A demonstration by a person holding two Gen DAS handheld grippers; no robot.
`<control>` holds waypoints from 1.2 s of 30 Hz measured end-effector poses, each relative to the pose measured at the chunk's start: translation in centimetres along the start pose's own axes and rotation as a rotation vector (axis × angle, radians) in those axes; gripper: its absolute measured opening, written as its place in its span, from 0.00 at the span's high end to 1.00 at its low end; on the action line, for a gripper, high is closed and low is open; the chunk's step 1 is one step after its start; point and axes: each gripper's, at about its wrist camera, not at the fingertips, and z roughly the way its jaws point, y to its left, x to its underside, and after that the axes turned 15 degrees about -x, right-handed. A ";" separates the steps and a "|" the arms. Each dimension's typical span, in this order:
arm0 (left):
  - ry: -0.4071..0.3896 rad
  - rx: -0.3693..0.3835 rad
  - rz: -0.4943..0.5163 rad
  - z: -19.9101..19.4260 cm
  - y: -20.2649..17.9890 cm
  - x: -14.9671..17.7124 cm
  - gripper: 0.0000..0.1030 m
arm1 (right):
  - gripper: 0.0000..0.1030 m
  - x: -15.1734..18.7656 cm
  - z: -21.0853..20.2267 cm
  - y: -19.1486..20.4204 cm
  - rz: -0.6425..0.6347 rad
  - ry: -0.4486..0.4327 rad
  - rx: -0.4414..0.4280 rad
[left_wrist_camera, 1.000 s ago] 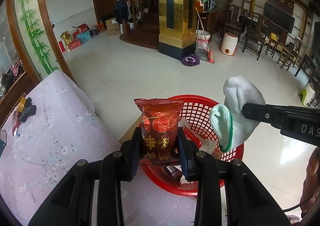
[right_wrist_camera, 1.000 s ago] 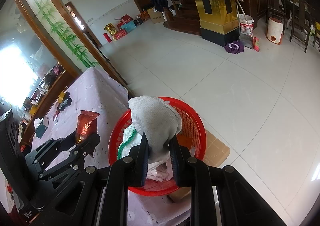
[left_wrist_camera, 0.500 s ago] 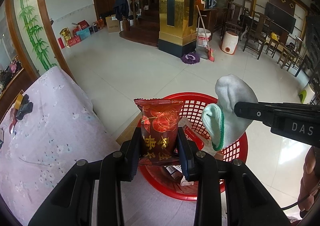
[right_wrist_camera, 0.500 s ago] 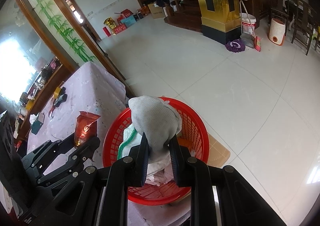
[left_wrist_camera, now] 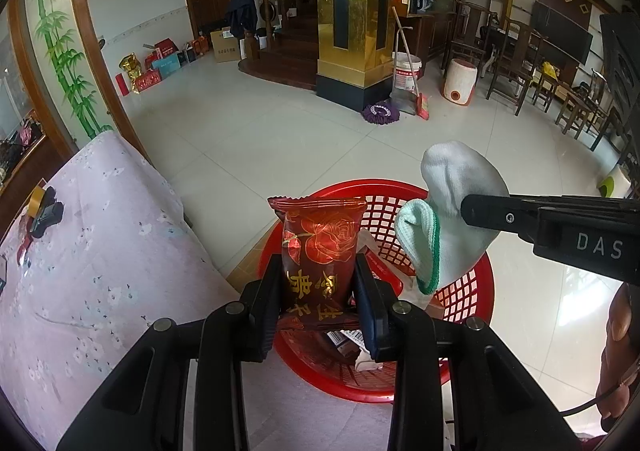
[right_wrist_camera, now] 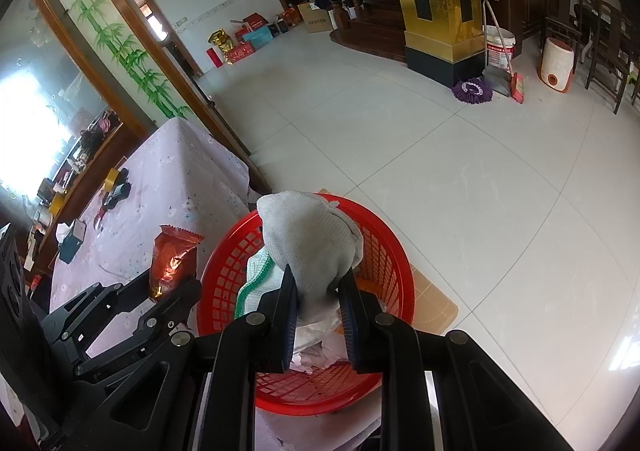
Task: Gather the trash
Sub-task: 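Open both grippers to drop the packet and mask into the basket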
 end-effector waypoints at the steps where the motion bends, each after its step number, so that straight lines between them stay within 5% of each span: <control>1: 0.000 0.000 0.000 0.0 -0.1 0.0 0.68 | 0.79 0.0 0.0 0.0 -0.001 0.001 0.000; 18: 0.007 -0.026 -0.013 -0.8 1.0 0.6 0.31 | 0.56 0.1 -1.3 -0.1 0.026 -0.028 0.013; 23: 0.007 -0.042 -0.020 -1.2 1.7 1.1 0.21 | 0.37 0.8 -2.7 0.3 0.044 -0.064 0.040; 29: 0.012 -0.080 -0.028 -1.6 2.9 1.6 0.14 | 0.15 2.1 -4.2 0.6 0.058 -0.097 0.139; 36: 0.013 -0.186 -0.047 -2.0 4.7 2.9 0.11 | 0.07 3.3 -4.5 0.7 0.053 -0.093 0.348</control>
